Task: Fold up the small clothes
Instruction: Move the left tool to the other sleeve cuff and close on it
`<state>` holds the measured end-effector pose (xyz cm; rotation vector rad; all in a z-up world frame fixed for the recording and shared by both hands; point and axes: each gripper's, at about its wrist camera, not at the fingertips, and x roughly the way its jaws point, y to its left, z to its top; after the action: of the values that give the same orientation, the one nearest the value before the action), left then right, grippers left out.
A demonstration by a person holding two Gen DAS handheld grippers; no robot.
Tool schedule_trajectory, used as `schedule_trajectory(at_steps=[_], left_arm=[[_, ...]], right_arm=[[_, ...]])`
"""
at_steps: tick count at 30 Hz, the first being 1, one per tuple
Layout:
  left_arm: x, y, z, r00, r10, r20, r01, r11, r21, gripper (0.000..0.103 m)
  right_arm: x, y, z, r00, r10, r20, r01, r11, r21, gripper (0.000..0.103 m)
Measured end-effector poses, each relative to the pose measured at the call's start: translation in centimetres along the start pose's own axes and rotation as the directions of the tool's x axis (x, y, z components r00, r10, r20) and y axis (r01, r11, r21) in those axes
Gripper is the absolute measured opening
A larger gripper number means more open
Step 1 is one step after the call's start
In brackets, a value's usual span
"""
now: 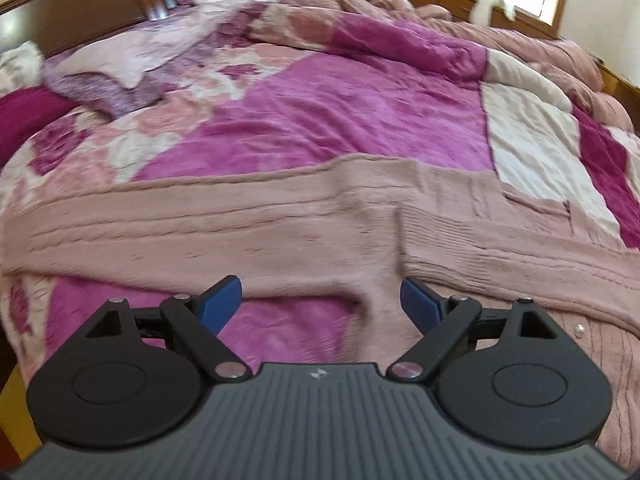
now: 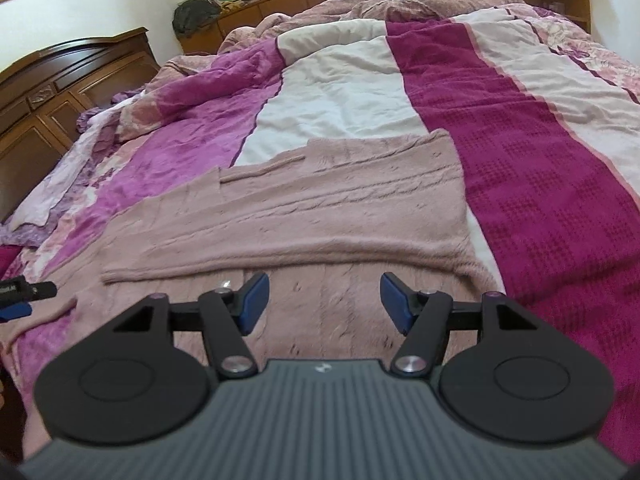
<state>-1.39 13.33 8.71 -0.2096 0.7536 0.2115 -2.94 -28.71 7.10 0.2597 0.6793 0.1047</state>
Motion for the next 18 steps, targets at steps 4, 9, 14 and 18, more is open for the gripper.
schedule_trajectory(at_steps=[4, 9, 14, 18], left_arm=[[-1.0, 2.4, -0.6, 0.999, 0.040, 0.001, -0.040, 0.997, -0.060, 0.091], [-1.2, 4.4, -1.6, 0.995, 0.094, -0.025, -0.096, 0.989, -0.109, 0.091], [-0.3, 6.3, -2.8, 0.992, 0.105, -0.069, -0.117, 0.973, -0.200, 0.091], [0.5, 7.8, -3.6, 0.990, 0.096, -0.101, -0.123, 0.940, -0.317, 0.091]], right_arm=[[-0.2, 0.3, -1.0, 1.000, -0.009, -0.007, 0.009, 1.000, -0.006, 0.064], [-0.1, 0.5, -2.1, 1.000, -0.006, -0.024, 0.006, 1.000, -0.008, 0.064], [0.1, 0.9, -2.9, 0.999, -0.011, -0.033, 0.010, 0.999, -0.030, 0.064], [-0.1, 1.0, -3.2, 1.000, -0.006, -0.026, 0.005, 0.999, -0.032, 0.064]])
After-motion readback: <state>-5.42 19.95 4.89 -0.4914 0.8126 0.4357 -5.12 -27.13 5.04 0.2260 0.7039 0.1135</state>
